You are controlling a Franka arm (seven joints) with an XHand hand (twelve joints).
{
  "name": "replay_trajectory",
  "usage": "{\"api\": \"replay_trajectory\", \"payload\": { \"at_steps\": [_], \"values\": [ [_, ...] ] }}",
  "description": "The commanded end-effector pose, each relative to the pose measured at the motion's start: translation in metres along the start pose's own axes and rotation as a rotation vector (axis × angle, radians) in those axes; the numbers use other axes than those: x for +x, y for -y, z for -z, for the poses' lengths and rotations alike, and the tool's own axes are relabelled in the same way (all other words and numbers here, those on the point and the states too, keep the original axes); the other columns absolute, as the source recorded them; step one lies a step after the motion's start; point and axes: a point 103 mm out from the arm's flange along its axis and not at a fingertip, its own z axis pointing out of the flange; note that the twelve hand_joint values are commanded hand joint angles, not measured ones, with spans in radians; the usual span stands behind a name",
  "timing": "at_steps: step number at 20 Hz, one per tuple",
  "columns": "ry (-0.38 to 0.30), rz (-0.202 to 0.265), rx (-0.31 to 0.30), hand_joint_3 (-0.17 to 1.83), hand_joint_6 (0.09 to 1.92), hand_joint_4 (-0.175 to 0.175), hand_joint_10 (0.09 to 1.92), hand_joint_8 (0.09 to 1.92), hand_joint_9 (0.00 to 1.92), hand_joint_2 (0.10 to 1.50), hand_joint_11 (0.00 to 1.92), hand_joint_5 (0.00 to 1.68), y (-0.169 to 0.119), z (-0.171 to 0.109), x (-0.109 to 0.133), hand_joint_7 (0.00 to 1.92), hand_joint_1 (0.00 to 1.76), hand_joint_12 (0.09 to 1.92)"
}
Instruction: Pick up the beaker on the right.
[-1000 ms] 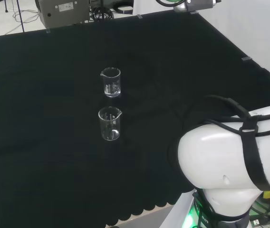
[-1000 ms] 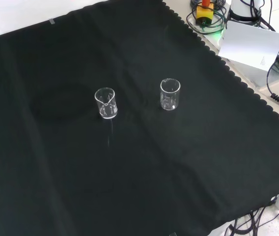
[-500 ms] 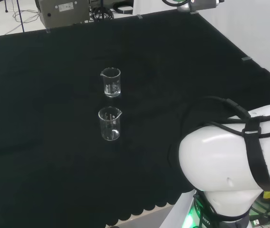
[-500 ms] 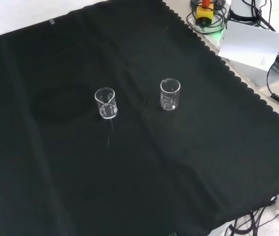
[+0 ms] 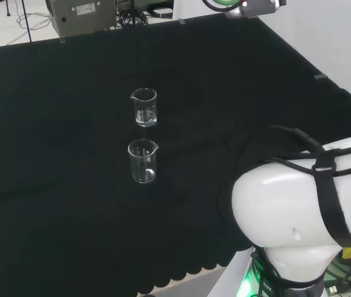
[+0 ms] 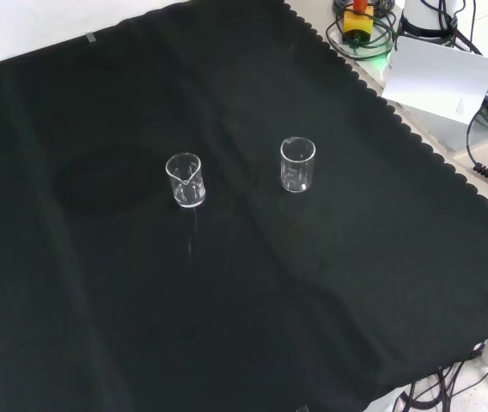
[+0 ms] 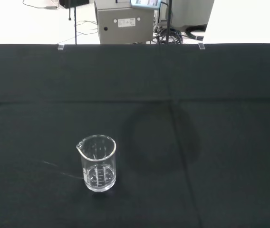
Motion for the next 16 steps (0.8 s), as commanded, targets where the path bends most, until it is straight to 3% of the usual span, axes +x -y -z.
{"api": "replay_trajectory", "payload": {
  "at_steps": [1,8,13,16],
  "values": [
    [-0.018,-0.078,0.051,0.04,0.09,-0.017,0.67,0.42,0.14,1.39,0.0,0.28,-0.03,-0.036,-0.016,0.06,0.01,1.27],
    [-0.043,-0.075,0.066,0.03,0.09,-0.021,0.67,0.46,0.16,1.37,0.0,0.29,-0.067,-0.067,-0.027,0.07,0.07,1.29],
    [-0.104,-0.038,0.05,-0.03,0.09,-0.037,0.7,0.55,0.29,1.25,0.0,0.4,-0.105,-0.105,-0.038,0.18,0.33,1.38],
    [-0.145,-0.01,0.076,-0.06,0.09,-0.043,0.69,0.62,0.37,1.2,0.01,0.46,-0.13,-0.132,-0.041,0.24,0.45,1.42]
  ]
}}
